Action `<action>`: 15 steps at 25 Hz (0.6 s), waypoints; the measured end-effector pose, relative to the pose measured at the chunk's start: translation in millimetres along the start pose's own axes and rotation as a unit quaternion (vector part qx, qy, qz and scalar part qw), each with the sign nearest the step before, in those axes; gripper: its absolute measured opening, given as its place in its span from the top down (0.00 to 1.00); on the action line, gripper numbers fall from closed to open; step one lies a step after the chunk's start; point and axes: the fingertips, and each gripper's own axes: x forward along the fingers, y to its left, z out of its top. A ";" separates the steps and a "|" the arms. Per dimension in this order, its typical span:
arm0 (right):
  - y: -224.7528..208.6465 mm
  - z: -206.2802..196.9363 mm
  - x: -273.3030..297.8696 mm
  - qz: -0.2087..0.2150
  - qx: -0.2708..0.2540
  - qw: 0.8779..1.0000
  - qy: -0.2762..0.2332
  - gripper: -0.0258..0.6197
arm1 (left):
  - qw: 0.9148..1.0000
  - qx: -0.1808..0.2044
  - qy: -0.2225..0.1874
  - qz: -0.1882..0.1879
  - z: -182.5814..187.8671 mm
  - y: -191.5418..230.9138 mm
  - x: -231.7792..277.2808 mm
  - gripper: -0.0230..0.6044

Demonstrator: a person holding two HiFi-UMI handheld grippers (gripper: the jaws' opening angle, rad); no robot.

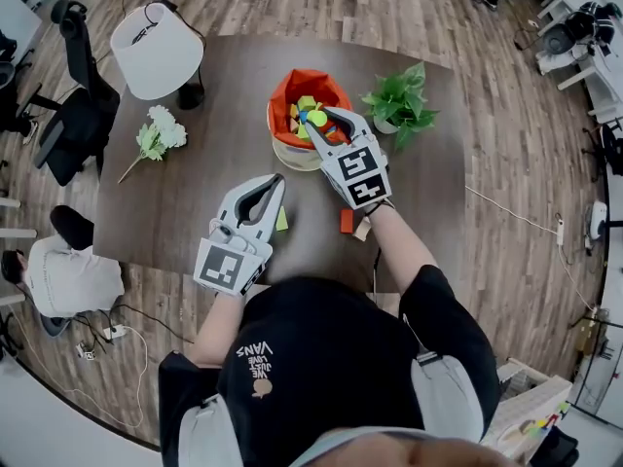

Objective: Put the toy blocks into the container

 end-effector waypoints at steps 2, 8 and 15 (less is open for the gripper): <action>0.4 -6.9 4.2 0.002 0.004 1.000 0.013 0.73 | 1.000 -0.001 0.000 0.002 -0.3 1.1 -0.2 0.94; 1.0 -27.5 16.3 0.015 0.017 0.998 0.053 0.73 | 1.000 0.000 0.000 -0.003 -1.6 -2.7 1.9 0.94; -2.2 -29.6 17.0 0.008 0.030 0.998 0.056 0.73 | 1.000 0.000 0.001 -0.003 -1.0 -2.3 0.4 0.94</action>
